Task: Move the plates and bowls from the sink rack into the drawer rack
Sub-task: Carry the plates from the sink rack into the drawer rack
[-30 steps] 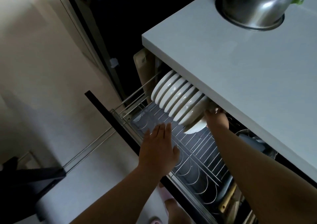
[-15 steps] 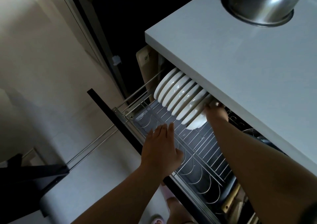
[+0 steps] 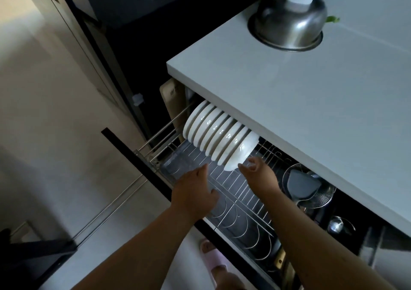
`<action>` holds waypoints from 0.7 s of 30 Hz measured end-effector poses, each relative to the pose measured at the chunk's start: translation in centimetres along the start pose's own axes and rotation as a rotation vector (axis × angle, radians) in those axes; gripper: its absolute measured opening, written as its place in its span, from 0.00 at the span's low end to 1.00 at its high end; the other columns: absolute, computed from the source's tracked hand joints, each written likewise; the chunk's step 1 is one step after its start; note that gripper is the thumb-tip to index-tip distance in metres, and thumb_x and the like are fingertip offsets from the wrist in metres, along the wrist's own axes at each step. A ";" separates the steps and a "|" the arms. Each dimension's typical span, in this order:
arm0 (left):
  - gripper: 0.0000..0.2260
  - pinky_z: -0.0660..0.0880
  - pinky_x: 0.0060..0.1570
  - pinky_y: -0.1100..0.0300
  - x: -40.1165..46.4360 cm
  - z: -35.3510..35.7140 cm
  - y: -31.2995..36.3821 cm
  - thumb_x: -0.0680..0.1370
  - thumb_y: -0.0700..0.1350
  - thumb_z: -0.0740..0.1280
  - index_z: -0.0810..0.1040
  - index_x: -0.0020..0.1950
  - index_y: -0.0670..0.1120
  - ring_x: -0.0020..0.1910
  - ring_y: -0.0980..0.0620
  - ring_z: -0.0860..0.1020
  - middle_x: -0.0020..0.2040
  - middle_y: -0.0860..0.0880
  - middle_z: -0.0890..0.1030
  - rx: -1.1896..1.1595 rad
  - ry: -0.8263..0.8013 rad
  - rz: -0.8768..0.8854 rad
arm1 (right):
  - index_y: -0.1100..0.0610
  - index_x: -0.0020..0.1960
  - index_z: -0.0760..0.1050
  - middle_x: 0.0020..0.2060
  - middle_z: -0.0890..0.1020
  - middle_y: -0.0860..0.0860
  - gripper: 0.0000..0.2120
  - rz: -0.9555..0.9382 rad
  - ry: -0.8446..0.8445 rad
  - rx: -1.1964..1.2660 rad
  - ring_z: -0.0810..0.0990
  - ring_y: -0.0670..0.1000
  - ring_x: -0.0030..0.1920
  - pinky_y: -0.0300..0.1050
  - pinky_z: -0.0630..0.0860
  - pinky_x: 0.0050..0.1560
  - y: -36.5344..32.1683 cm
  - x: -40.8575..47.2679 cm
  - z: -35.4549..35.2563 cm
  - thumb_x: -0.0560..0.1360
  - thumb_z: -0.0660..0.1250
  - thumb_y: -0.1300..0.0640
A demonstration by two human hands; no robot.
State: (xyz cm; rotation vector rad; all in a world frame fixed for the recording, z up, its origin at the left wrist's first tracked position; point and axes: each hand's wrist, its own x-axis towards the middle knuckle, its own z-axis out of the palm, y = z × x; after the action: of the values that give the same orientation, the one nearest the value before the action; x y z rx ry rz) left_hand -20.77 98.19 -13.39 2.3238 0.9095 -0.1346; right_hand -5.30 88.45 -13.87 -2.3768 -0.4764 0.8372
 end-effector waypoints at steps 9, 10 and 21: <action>0.27 0.73 0.61 0.52 -6.8 -0.7 5.4 0.77 0.50 0.65 0.62 0.75 0.51 0.59 0.54 0.77 0.62 0.51 0.78 -0.212 -0.010 0.059 | 0.53 0.65 0.72 0.40 0.80 0.46 0.18 -0.169 0.163 0.051 0.81 0.51 0.39 0.46 0.78 0.40 3.2 -10.5 -6.6 0.77 0.65 0.50; 0.26 0.74 0.60 0.53 -7.6 -0.6 5.8 0.77 0.51 0.65 0.64 0.74 0.52 0.57 0.55 0.77 0.60 0.52 0.79 -0.200 0.001 0.068 | 0.52 0.64 0.72 0.39 0.80 0.46 0.17 -0.175 0.190 0.057 0.81 0.50 0.38 0.46 0.77 0.38 3.7 -11.8 -7.3 0.77 0.65 0.50; 0.21 0.74 0.53 0.58 -14.7 3.3 12.1 0.77 0.51 0.63 0.69 0.70 0.52 0.53 0.55 0.77 0.56 0.55 0.78 -0.035 -0.028 0.261 | 0.50 0.64 0.72 0.40 0.81 0.44 0.17 -0.131 0.406 0.036 0.79 0.41 0.37 0.32 0.71 0.35 11.8 -24.3 -12.8 0.76 0.65 0.48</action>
State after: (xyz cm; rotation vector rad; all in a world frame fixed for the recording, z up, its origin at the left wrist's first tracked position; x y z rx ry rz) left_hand -23.65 80.97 -5.14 2.3773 0.5832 -0.0410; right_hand -13.21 62.23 -1.88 -2.3688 -0.4375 0.2886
